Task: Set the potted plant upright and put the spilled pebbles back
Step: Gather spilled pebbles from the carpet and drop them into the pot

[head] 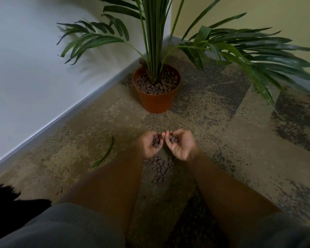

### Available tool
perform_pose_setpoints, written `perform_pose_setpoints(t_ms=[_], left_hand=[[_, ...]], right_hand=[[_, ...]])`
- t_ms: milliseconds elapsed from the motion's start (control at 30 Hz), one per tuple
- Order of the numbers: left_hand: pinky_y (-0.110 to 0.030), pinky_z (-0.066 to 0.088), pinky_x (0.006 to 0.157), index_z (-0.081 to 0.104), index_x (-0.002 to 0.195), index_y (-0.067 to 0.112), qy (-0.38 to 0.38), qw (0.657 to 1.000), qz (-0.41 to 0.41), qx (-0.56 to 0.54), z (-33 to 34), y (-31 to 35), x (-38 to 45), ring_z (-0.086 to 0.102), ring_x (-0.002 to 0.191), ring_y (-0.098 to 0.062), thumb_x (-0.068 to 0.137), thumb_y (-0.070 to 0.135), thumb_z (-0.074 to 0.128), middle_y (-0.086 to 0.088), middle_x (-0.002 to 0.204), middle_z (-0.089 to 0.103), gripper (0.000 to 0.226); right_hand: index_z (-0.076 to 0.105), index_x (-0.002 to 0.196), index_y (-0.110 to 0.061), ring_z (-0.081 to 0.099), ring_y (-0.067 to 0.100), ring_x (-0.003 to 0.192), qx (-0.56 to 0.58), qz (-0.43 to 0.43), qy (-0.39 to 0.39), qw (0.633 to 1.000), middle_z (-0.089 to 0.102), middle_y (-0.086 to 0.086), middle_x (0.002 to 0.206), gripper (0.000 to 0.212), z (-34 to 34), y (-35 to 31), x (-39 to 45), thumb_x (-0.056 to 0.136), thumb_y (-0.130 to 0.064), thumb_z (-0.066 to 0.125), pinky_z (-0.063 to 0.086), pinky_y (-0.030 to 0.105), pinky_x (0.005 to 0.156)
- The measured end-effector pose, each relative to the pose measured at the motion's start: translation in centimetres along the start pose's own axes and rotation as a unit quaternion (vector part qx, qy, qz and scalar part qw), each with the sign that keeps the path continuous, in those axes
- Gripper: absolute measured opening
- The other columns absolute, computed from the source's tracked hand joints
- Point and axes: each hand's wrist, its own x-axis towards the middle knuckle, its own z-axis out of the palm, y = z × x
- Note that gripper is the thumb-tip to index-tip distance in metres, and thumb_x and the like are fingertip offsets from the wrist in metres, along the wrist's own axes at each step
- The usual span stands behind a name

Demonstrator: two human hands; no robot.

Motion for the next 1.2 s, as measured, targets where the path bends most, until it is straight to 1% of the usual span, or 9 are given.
perform_pose_setpoints(t_ms=[133, 367, 500, 667, 800, 867, 933, 1033, 1200], left_hand=[[-0.015, 0.051, 0.051, 0.06, 0.083, 0.006, 0.01, 0.998, 0.024, -0.051, 0.7, 1.4, 0.1, 0.055, 0.067, -0.007, 0.1, 0.014, 0.042, -0.003, 0.077, 0.061, 0.026], [-0.017, 0.051, 0.084, 0.057, 0.086, 0.008, -0.027, 0.968, 0.12, -0.219, 4.1, 5.5, -1.2, 0.061, 0.093, -0.011, 0.102, 0.017, 0.036, -0.006, 0.1, 0.061, 0.028], [-0.02, 0.052, 0.065, 0.058, 0.119, 0.008, -0.035, 0.953, 0.168, -0.249, 5.8, 8.1, -2.3, 0.057, 0.075, -0.011, 0.102, 0.016, 0.033, -0.007, 0.088, 0.055, 0.031], [-0.028, 0.05, 0.096, 0.045, 0.141, 0.006, -0.046, 0.943, 0.235, -0.232, 7.6, 11.1, -3.3, 0.055, 0.071, -0.014, 0.102, 0.016, 0.031, -0.01, 0.082, 0.053, 0.043], [-0.037, 0.042, 0.103, 0.057, 0.115, 0.009, -0.063, 0.936, 0.264, -0.224, 8.7, 12.7, -3.8, 0.043, 0.062, -0.017, 0.102, 0.016, 0.032, -0.011, 0.077, 0.045, 0.029], [-0.045, 0.037, 0.11, 0.055, 0.115, -0.002, -0.108, 0.937, 0.249, -0.222, 8.8, 13.0, -4.2, 0.06, 0.096, -0.029, 0.104, 0.023, 0.028, -0.02, 0.105, 0.06, 0.038], [-0.05, 0.027, 0.116, 0.037, 0.141, -0.007, -0.135, 0.939, 0.225, -0.222, 8.5, 13.2, -4.6, 0.044, 0.133, -0.035, 0.105, 0.026, 0.022, -0.023, 0.142, 0.046, 0.051], [-0.053, 0.018, 0.119, 0.017, 0.15, -0.006, -0.165, 0.932, 0.221, -0.237, 8.1, 13.1, -5.1, 0.026, 0.144, -0.037, 0.105, 0.024, 0.018, -0.023, 0.154, 0.028, 0.054], [-0.043, 0.022, 0.12, 0.02, 0.15, -0.004, -0.127, 0.934, 0.231, -0.242, 7.1, 12.3, -5.4, 0.024, 0.145, -0.033, 0.105, 0.02, 0.025, -0.022, 0.156, 0.026, 0.052]], right_hand=[[0.053, 0.075, -0.003, 0.064, 0.026, 0.08, 0.002, -0.026, -0.018, 0.999, 0.059, 0.012, 0.072, 0.02, 1.8, -0.8, 0.3, 0.088, -0.007, 0.038, 0.054, 0.027, 0.078], [0.05, 0.122, 0.004, 0.063, 0.035, 0.11, 0.062, -0.066, -0.029, 0.995, 0.059, 0.025, 0.125, 0.037, 7.8, -3.1, 0.7, 0.101, -0.021, 0.033, 0.054, 0.037, 0.095], [0.044, 0.133, 0.004, 0.054, 0.036, 0.122, 0.071, -0.108, -0.035, 0.991, 0.054, 0.025, 0.127, 0.043, 11.5, -4.6, 0.6, 0.102, -0.021, 0.029, 0.047, 0.043, 0.105], [0.038, 0.141, 0.001, 0.049, 0.026, 0.113, 0.059, -0.155, -0.013, 0.986, 0.049, 0.015, 0.121, 0.046, 14.7, -5.9, 1.0, 0.1, -0.018, 0.027, 0.038, 0.04, 0.112], [0.041, 0.138, 0.004, 0.048, 0.035, 0.125, 0.048, -0.153, -0.041, 0.986, 0.049, 0.023, 0.135, 0.048, 15.9, -6.7, 1.3, 0.102, -0.019, 0.021, 0.034, 0.049, 0.114], [0.033, 0.144, 0.005, 0.041, 0.04, 0.134, 0.048, -0.137, -0.067, 0.987, 0.042, 0.027, 0.144, 0.051, 16.0, -7.1, 1.2, 0.102, -0.02, 0.018, 0.03, 0.053, 0.115], [0.029, 0.145, 0.006, 0.038, 0.04, 0.137, 0.054, -0.127, -0.075, 0.988, 0.038, 0.028, 0.147, 0.052, 15.9, -7.2, 0.9, 0.102, -0.019, 0.018, 0.029, 0.052, 0.116], [0.026, 0.147, 0.007, 0.035, 0.038, 0.14, 0.054, -0.123, -0.061, 0.989, 0.034, 0.026, 0.151, 0.051, 15.7, -7.3, 0.6, 0.102, -0.016, 0.019, 0.027, 0.049, 0.117], [0.019, 0.149, 0.006, 0.028, 0.036, 0.144, 0.033, -0.119, -0.044, 0.991, 0.027, 0.025, 0.155, 0.053, 14.8, -7.1, 0.4, 0.1, -0.012, 0.02, 0.024, 0.046, 0.12]])
